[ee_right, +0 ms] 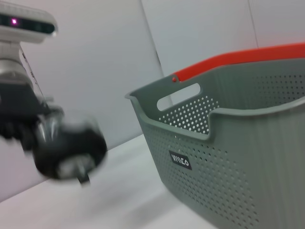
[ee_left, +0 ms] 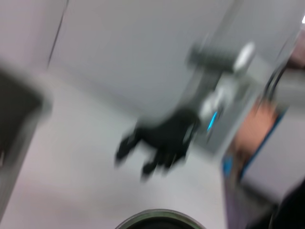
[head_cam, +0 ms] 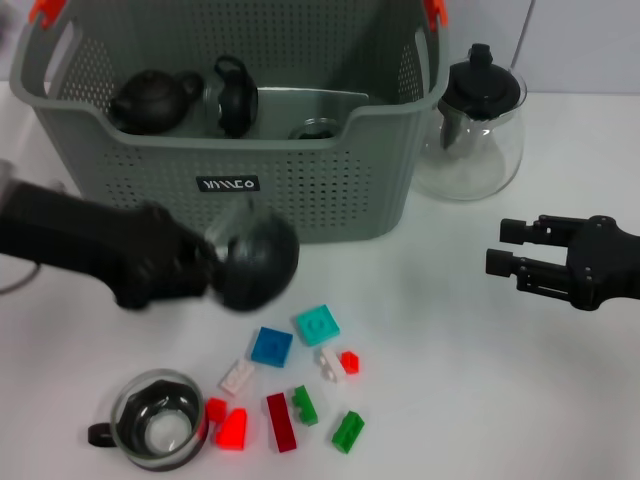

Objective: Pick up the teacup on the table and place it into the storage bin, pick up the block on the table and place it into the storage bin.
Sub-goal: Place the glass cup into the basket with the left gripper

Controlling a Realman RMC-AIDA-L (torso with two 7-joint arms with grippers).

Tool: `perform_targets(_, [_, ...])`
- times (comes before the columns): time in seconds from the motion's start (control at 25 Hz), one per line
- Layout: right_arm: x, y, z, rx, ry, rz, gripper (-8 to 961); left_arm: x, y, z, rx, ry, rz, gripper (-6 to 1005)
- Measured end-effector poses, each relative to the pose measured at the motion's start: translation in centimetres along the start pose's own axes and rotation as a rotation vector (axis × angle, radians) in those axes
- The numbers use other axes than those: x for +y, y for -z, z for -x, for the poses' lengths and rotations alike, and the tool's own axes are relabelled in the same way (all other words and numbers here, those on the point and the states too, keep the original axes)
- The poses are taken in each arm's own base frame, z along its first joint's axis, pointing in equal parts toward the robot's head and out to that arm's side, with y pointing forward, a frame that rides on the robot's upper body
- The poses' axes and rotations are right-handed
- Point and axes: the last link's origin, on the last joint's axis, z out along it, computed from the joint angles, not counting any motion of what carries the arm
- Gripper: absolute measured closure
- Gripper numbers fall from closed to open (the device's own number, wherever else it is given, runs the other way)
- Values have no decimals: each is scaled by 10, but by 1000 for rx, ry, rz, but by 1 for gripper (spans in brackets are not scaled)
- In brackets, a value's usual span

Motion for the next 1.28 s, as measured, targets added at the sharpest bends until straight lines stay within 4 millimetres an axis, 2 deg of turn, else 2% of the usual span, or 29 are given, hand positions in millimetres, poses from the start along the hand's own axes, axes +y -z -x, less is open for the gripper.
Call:
perform_targets(0.12, [0, 1, 0, -1, -1, -2, 390, 2, 18, -1, 173, -15, 49, 964])
perform_targets(0.28, [-1, 0, 1, -1, 5, 1, 390, 3, 32, -11, 327, -66, 18, 963])
perform_targets(0.44, [-2, -2, 2, 2, 9, 2, 390, 2, 51, -37, 576, -123, -26, 962])
perform_targets(0.56, [-1, -2, 2, 1, 11, 7, 391, -9, 68, -60, 729, -93, -103, 962])
perform_targets(0.6, [-1, -3, 2, 0, 10, 9, 391, -9, 68, -60, 729, -93, -103, 962])
perform_targets(0.64, [-1, -3, 2, 0, 10, 9, 390, -27, 72, -81, 701, -13, -203, 962])
perform_targets(0.72, [0, -3, 2, -1, 8, 9, 390, -39, 70, -94, 640, 29, -265, 961])
perform_targets(0.8, [0, -3, 1, -2, 3, 11, 390, -53, 61, -111, 536, 65, -340, 961])
perform_targets(0.84, [0, -4, 0, -2, 2, 12, 391, -61, 50, -124, 431, 84, -378, 961])
perform_targets(0.92, [0, -3, 0, -1, 1, 10, 391, -71, 36, -137, 302, 98, -430, 960])
perform_targets(1.0, [-1, -4, 0, -1, 2, 4, 391, -86, 8, -152, 106, 106, -519, 960])
perform_targets(1.04, [-2, -4, 0, 0, 2, 0, 391, -86, 8, -152, 106, 106, -519, 960])
perform_targets(1.16, [-3, -5, -1, 0, 0, -8, 391, -103, -24, -159, -45, 86, -606, 959])
perform_targets(1.2, [-3, -5, -1, 0, -1, -8, 391, -116, -42, -155, -121, 75, -664, 959])
perform_targets(1.24, [-2, -5, -2, 0, -3, -7, 391, -116, -42, -155, -121, 75, -664, 959])
perform_targets(1.28, [-2, -6, -2, 0, -6, -7, 391, -122, -50, -151, -164, 66, -697, 959])
